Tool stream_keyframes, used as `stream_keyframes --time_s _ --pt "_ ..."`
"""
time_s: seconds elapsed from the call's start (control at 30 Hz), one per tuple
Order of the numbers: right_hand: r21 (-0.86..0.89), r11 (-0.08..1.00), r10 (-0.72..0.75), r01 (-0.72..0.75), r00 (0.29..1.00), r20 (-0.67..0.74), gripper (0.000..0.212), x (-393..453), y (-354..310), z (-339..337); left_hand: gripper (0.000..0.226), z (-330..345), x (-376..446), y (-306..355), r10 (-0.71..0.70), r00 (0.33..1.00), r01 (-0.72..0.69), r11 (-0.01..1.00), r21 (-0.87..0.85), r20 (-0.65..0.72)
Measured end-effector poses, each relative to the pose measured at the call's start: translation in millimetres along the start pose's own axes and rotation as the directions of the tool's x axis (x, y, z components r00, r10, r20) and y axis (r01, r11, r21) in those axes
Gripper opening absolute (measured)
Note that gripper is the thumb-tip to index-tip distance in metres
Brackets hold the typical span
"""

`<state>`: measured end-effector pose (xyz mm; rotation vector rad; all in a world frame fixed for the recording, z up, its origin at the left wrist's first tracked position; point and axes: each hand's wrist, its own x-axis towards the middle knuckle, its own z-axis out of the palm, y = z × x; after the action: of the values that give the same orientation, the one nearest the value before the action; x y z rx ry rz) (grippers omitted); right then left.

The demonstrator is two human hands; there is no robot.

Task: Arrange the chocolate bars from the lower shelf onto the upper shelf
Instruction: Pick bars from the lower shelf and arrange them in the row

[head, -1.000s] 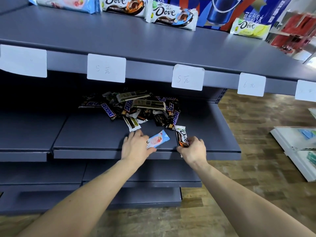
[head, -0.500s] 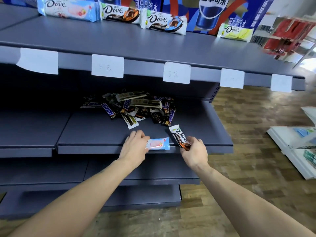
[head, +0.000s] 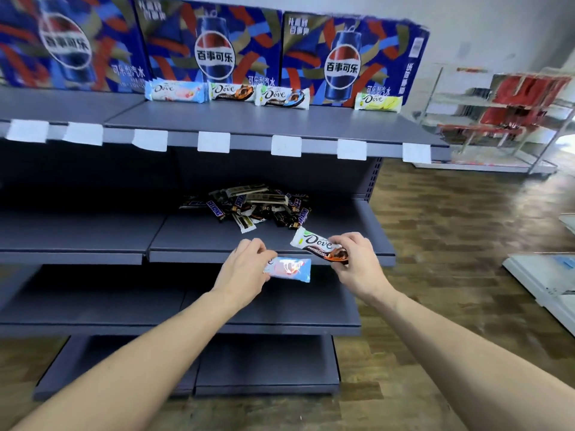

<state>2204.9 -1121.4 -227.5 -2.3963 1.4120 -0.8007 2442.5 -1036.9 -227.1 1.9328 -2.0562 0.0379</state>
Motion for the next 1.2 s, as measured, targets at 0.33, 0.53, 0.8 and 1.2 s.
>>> stream_keyframes --time_s 0.33,0.53,0.8,1.2 --pt "-0.187 0.950 -0.273 0.251 0.957 -0.098 0.049 -15 -53 -79 0.048 -89 -47 38 0.043 0.982 -0.026 0.995 0.092 -0.184" --pt "-0.186 0.939 -0.322 0.290 0.929 -0.181 0.053 2 -84 -108 0.054 -130 -48 44 0.064 0.957 -0.013 0.984 0.180 -0.283" --pt "-0.253 0.899 -0.411 0.359 0.890 -0.199 0.049 41 -112 -129 0.051 -182 -23 29 0.067 0.923 0.035 0.966 0.257 -0.379" --pt "-0.268 0.885 -0.434 0.381 0.883 -0.177 0.050 128 -161 -104 0.049 -214 22 -51 0.033 0.901 0.084 0.965 0.248 -0.432"
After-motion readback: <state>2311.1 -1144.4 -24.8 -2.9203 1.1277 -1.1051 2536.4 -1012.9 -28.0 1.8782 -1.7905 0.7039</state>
